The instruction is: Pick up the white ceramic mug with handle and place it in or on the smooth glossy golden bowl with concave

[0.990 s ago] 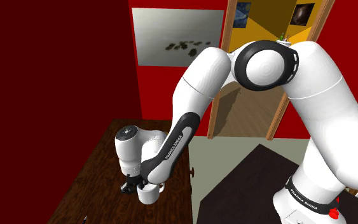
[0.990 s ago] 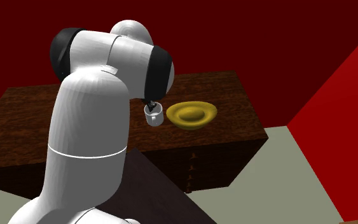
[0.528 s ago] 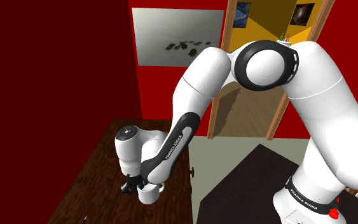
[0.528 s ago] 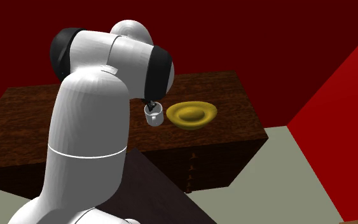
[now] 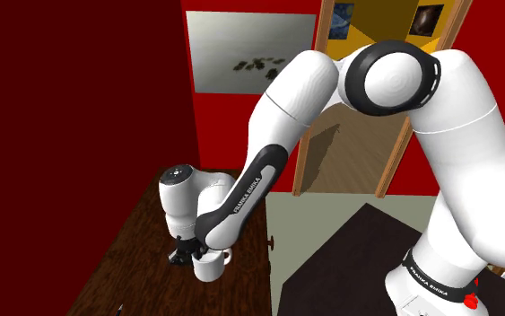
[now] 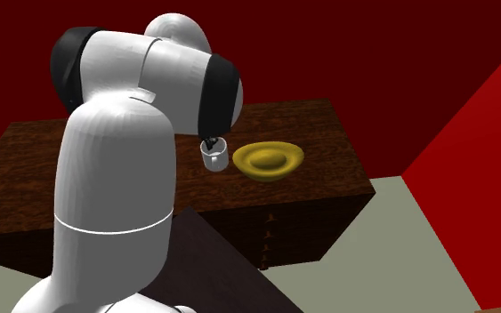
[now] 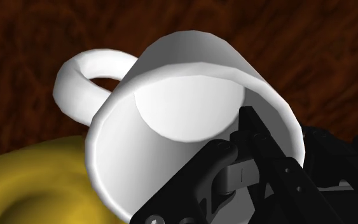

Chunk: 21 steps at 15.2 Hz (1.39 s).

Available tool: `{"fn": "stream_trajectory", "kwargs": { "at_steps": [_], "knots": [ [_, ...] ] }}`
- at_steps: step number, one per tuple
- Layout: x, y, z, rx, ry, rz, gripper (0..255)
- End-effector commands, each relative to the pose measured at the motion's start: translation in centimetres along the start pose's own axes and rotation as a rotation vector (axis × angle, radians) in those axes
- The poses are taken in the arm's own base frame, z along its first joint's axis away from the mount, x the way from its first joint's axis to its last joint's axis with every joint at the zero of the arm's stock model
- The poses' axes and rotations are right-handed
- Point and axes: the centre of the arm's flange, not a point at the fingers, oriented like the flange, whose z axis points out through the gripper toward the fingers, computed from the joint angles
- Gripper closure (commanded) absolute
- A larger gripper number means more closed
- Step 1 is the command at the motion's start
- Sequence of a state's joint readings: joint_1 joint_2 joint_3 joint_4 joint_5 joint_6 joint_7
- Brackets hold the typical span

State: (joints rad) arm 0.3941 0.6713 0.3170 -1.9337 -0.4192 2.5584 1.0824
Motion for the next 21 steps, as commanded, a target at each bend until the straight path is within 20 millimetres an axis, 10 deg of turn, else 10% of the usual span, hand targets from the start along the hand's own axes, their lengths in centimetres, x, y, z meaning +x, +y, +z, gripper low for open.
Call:
{"fn": "stream_trajectory", "kwargs": {
  "at_steps": [1,21],
  "knots": [
    [0.0,0.0,-1.1,0.000,0.000,0.000,255],
    [0.4,0.1,-11.7,0.000,0.000,0.000,255]
  ]
}}
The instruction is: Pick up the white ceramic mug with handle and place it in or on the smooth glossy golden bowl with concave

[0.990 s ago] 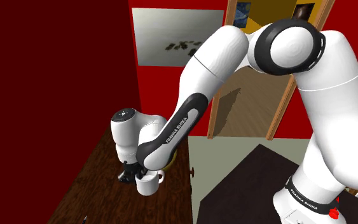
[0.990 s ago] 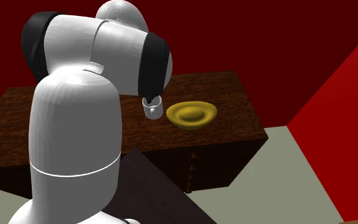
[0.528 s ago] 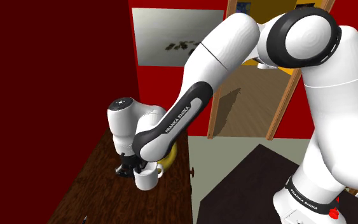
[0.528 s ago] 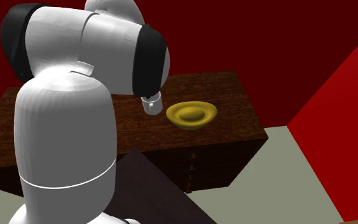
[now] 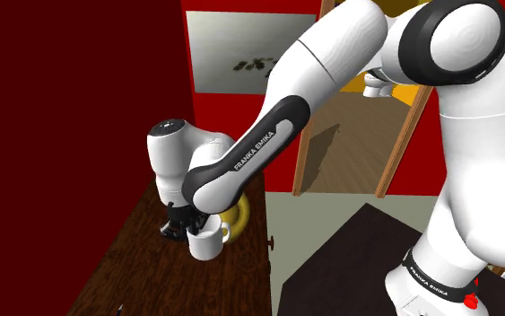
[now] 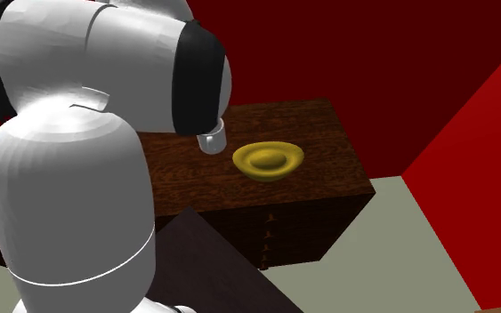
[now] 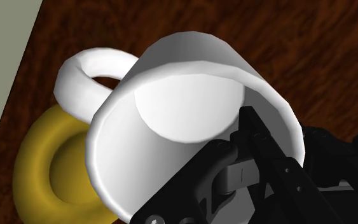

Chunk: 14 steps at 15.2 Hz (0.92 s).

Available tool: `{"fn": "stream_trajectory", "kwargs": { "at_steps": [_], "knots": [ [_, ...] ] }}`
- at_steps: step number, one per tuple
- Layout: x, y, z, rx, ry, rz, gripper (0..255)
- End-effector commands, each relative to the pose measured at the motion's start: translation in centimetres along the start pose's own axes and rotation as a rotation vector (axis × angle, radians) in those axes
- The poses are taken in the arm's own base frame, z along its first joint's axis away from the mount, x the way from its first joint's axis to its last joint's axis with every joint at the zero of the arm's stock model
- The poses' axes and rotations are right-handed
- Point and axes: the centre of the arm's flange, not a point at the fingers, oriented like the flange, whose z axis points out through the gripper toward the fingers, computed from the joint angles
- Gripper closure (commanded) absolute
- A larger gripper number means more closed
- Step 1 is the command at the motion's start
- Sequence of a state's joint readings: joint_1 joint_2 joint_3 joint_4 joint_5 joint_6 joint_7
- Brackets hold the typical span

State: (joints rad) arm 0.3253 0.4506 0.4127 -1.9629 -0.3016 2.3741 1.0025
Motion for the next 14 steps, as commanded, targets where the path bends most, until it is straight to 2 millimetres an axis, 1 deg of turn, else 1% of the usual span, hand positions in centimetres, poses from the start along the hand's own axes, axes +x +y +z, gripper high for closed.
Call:
{"fn": "stream_trajectory", "kwargs": {
  "at_steps": [1,4,14],
  "knots": [
    [0.2,0.0,-1.1,0.000,0.000,0.000,255],
    [0.2,0.0,-2.4,0.000,0.000,0.000,255],
    [8.6,10.3,-3.1,0.000,0.000,0.000,255]
  ]
}}
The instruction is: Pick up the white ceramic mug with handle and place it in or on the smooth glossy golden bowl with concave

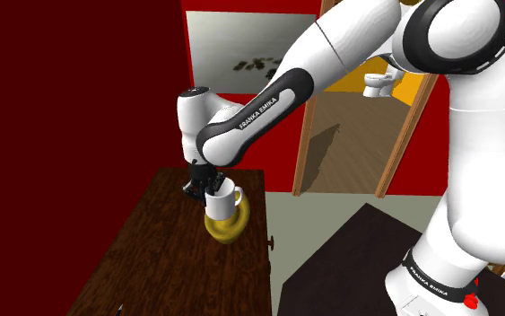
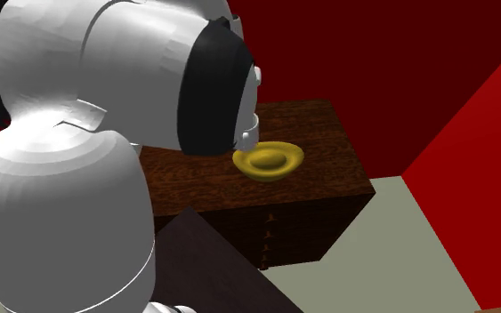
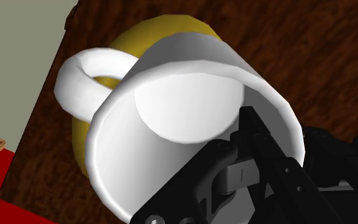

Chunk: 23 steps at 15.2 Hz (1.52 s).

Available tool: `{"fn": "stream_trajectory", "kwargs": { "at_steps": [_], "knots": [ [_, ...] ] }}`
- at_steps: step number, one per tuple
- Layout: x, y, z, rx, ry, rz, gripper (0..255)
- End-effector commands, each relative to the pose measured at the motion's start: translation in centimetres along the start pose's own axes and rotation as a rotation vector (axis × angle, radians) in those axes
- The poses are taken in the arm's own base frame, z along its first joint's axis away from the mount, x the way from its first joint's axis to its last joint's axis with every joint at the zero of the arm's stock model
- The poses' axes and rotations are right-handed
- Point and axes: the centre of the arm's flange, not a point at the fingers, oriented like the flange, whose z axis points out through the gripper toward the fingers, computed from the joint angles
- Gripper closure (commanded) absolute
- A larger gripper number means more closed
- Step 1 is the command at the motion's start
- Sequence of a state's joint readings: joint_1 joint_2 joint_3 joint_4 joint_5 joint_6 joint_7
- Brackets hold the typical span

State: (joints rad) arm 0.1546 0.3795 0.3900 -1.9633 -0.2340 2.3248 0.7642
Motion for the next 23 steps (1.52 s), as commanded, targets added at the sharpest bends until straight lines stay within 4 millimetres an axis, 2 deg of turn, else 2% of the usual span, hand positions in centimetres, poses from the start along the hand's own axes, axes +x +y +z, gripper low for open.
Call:
{"fn": "stream_trajectory", "kwargs": {
  "at_steps": [1,6,23],
  "knots": [
    [1.7,2.0,-0.1,0.000,0.000,-0.002,255],
    [6.0,7.2,-0.5,0.000,0.000,-0.002,255],
    [5.7,7.1,8.3,0.000,0.000,-0.002,255]
  ]
}}
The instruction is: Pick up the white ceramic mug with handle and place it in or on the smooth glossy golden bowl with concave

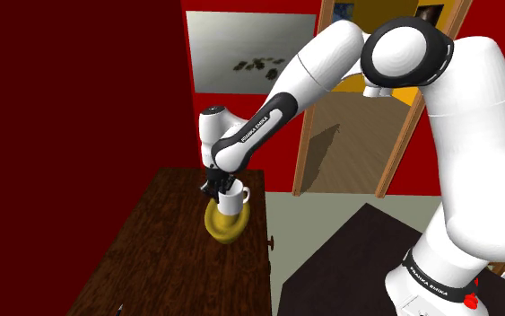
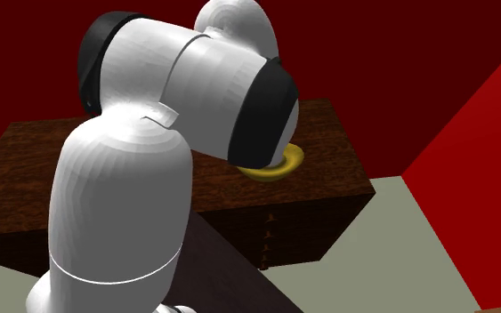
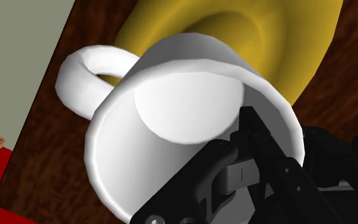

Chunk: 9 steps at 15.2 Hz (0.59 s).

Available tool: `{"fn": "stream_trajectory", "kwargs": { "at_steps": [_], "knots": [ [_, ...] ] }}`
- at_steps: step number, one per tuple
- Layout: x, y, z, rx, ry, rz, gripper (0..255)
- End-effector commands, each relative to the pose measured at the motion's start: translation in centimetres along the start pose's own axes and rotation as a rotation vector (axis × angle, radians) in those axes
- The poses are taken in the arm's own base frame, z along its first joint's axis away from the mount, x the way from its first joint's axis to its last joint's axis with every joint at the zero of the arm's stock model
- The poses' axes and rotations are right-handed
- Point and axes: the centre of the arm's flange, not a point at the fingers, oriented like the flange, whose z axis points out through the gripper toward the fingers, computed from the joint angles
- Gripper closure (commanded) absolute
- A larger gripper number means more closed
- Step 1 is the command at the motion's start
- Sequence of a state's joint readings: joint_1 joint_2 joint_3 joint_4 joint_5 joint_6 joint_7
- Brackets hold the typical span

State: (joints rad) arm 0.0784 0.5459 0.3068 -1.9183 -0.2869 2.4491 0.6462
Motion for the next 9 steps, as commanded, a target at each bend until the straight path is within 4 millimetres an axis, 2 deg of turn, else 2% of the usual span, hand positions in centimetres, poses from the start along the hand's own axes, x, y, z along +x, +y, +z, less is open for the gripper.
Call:
{"fn": "stream_trajectory", "kwargs": {
  "at_steps": [1,7,8,9],
  "knots": [
    [-0.04,-0.04,0.44,0.000,0.001,0.000,255],
    [-0.04,-0.04,0.44,0.000,0.001,0.000,255],
    [-0.04,-0.04,0.43,0.000,0.001,0.000,0],
    [-0.03,-0.04,0.42,0.000,0.001,0.000,0]
  ]
}}
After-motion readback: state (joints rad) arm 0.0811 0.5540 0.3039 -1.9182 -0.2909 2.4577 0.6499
